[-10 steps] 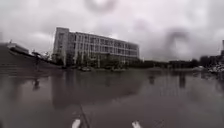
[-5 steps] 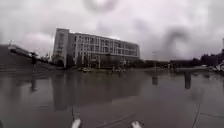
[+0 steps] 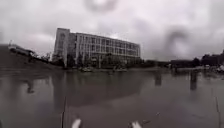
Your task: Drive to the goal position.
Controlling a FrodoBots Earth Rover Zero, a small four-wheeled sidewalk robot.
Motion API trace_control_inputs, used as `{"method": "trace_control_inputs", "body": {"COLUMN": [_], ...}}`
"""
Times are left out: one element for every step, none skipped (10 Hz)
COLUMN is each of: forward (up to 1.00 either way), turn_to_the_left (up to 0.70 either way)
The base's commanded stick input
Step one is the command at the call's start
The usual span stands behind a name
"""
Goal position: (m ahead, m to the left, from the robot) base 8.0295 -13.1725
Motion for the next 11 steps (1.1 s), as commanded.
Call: {"method": "trace_control_inputs", "body": {"forward": [0.70, 0.70, 0.70, 0.70, 0.70, 0.70, 0.70, 0.70, 0.70, 0.70, 0.70], "turn_to_the_left": [-0.35, -0.35, -0.35, -0.32, 0.00, 0.00, 0.00, 0.00, -0.02, -0.34, -0.34]}}
